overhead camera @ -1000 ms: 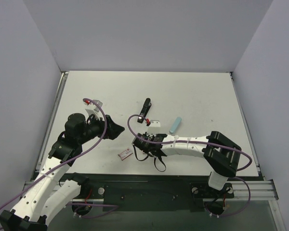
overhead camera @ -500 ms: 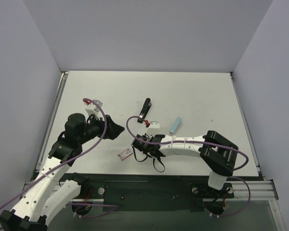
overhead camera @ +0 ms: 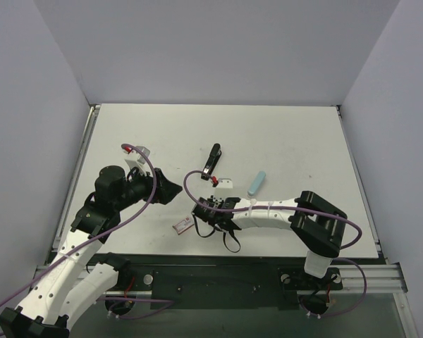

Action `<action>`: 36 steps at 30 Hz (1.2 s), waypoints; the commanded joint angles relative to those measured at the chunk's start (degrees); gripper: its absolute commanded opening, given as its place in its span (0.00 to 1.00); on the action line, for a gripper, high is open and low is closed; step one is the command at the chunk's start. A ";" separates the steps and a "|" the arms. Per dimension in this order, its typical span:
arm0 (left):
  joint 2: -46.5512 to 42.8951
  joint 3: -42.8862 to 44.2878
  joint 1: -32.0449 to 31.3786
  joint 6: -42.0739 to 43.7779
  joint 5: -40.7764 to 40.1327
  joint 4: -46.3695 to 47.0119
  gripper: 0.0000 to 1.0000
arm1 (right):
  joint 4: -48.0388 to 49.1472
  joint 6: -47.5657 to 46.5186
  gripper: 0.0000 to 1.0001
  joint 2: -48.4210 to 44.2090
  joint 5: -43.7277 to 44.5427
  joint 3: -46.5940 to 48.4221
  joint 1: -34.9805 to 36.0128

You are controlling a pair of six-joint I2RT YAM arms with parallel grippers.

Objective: Unload the staples from the stapler

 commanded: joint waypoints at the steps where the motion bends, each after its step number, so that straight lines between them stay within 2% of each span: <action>1: -0.73 0.59 0.42 -0.02 -0.32 2.30 0.85 | -1.66 0.86 0.16 1.13 1.02 1.72 0.88; 13: -0.29 0.67 0.42 0.07 -0.32 2.30 0.85 | -1.93 0.60 0.23 -1.24 2.07 1.19 1.06; 26: 1.64 0.41 -0.11 0.24 -0.94 2.04 0.85 | -3.77 -0.72 0.27 -13.00 6.37 -3.02 0.71; 30: 3.31 0.94 -3.70 0.68 -5.22 0.37 0.81 | -4.04 -0.98 0.29 -16.96 6.47 -6.54 -0.17; 36: 3.57 -0.11 -15.92 -2.20 -18.94 -3.23 0.79 | -4.48 -2.22 0.29 -22.85 6.47 -11.63 -1.40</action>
